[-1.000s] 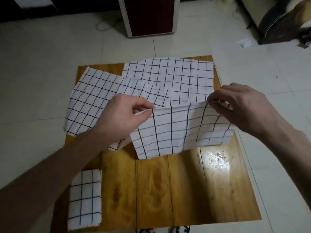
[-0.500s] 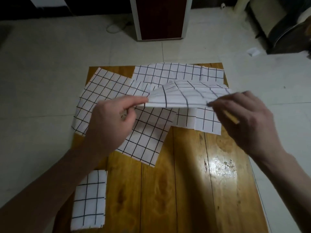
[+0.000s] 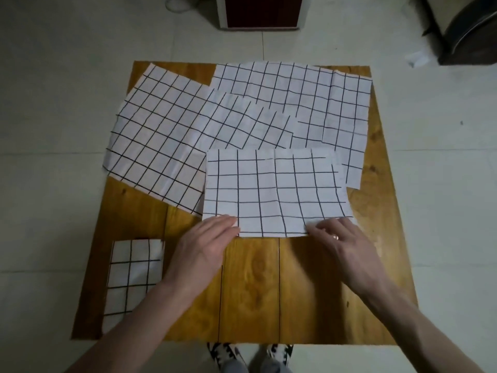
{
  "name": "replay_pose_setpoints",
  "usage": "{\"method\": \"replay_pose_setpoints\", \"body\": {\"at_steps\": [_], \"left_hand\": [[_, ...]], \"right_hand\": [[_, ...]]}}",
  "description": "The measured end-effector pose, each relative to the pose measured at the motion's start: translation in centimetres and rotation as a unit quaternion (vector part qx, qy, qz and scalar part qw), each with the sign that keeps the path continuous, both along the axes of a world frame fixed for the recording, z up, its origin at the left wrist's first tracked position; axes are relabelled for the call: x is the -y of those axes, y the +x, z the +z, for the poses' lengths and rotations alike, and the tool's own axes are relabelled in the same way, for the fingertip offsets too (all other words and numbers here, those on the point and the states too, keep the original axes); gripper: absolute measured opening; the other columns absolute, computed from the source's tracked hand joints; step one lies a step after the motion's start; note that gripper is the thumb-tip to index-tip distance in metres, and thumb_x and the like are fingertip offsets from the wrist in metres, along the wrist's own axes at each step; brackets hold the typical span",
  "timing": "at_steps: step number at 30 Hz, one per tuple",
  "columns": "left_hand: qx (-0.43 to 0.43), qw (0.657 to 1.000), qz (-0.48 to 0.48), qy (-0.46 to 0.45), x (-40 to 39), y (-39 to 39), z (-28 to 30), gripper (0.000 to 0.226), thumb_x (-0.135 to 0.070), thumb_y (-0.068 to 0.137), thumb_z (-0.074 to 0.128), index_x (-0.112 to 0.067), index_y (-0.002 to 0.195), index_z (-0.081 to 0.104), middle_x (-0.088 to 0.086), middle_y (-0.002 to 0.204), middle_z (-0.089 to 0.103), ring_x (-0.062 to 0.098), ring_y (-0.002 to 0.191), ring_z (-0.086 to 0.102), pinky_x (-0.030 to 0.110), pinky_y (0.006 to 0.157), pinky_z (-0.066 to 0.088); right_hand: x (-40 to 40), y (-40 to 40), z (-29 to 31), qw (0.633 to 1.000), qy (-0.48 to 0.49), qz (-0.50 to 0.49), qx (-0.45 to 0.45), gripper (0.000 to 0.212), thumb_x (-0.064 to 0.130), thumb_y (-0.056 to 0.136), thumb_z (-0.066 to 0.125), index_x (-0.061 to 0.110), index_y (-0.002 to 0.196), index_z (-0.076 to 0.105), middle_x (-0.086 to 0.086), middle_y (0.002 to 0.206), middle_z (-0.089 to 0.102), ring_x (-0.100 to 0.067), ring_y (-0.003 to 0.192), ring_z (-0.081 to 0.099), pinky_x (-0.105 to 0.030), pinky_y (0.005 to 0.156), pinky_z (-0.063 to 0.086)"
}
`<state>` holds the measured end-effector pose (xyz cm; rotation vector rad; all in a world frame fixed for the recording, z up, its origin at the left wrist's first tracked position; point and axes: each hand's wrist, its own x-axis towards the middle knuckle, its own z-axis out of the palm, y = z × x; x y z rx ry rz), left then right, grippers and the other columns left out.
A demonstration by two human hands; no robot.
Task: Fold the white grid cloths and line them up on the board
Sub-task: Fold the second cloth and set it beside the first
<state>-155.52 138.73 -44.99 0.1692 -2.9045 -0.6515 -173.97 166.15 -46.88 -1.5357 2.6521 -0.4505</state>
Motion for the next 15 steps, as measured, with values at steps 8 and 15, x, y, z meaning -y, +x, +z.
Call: {"method": "replay_pose_setpoints", "body": {"at_steps": [8, 15], "left_hand": [[0.052, 0.998, -0.002, -0.021, -2.6, 5.0, -4.2, 0.065, 0.011, 0.062, 0.094, -0.009, 0.121, 0.076, 0.009, 0.128, 0.074, 0.025, 0.120, 0.071, 0.043, 0.101, 0.058], [0.073, 0.994, 0.003, -0.078, -4.5, 8.1, -6.1, 0.036, -0.016, 0.103, 0.052, -0.009, 0.134, 0.069, 0.011, 0.144, 0.063, 0.026, 0.139, 0.055, 0.045, 0.119, 0.043]], "right_hand": [[-2.7, 5.4, -2.1, 0.999, 0.027, -0.022, 0.008, 0.060, 0.002, 0.071, 0.091, 0.014, 0.127, 0.073, -0.001, 0.116, 0.070, -0.023, 0.096, 0.059, -0.039, 0.075, 0.058], [-3.1, 7.4, -2.7, 0.996, 0.043, -0.057, 0.057, 0.040, 0.016, 0.096, 0.070, 0.015, 0.136, 0.067, -0.004, 0.126, 0.065, -0.023, 0.111, 0.060, -0.044, 0.091, 0.058]]}}
